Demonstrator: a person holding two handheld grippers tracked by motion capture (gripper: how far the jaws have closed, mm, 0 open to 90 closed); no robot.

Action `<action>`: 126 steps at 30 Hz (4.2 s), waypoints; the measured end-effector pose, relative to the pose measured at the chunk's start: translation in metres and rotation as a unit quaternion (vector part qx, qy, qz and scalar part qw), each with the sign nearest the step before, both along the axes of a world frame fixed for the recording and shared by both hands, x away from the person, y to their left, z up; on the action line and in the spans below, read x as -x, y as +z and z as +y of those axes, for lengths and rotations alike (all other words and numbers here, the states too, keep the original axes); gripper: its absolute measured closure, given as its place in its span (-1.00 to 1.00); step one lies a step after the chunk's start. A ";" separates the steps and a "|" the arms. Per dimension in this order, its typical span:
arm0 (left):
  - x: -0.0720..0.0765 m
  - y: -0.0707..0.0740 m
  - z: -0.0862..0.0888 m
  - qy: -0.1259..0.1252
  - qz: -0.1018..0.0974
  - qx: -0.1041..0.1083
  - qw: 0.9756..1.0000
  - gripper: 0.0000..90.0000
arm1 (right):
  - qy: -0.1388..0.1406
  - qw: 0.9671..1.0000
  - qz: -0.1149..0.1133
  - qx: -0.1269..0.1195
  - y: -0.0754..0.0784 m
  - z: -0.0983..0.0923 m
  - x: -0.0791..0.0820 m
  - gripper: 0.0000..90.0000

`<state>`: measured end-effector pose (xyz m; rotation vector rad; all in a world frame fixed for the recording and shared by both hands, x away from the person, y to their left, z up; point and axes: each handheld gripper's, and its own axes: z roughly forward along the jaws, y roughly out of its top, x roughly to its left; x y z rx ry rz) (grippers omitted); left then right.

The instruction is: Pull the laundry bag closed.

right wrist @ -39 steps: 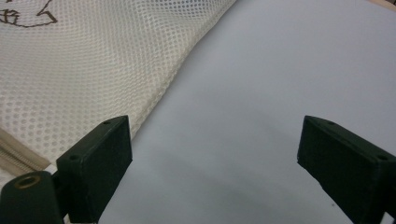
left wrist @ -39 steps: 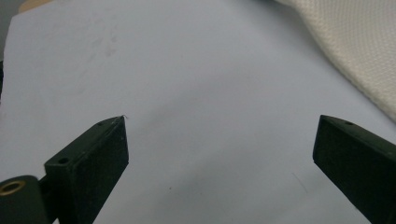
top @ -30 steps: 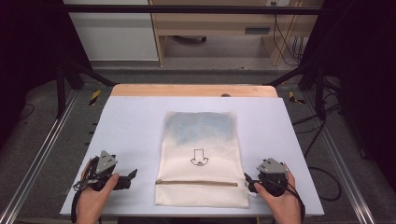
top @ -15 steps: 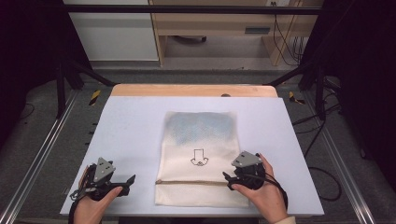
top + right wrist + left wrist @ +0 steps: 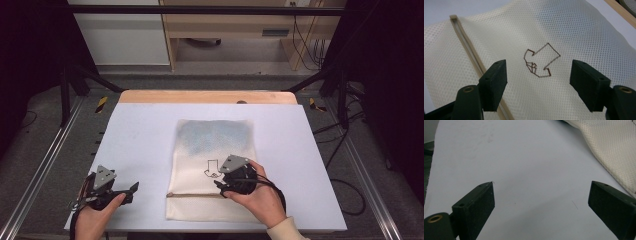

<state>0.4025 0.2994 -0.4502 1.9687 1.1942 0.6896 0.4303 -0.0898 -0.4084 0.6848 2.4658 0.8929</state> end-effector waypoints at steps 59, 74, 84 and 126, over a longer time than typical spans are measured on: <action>0.002 -0.004 0.006 0.004 0.010 -0.006 1.000 -0.83 | 0.176 0.977 0.107 0.062 -0.010 0.148 -0.009 0.68; 0.002 -0.004 0.006 0.004 0.013 -0.008 1.000 -0.82 | 0.177 0.972 0.132 0.078 -0.024 0.157 -0.011 0.55; 0.002 -0.004 0.004 0.000 0.012 -0.007 1.000 -0.82 | 0.175 0.971 0.138 0.087 -0.029 0.158 -0.014 0.58; 0.019 -0.008 -0.044 -0.138 0.092 0.123 0.978 -0.77 | 0.195 0.966 0.147 0.088 -0.004 0.154 -0.022 0.82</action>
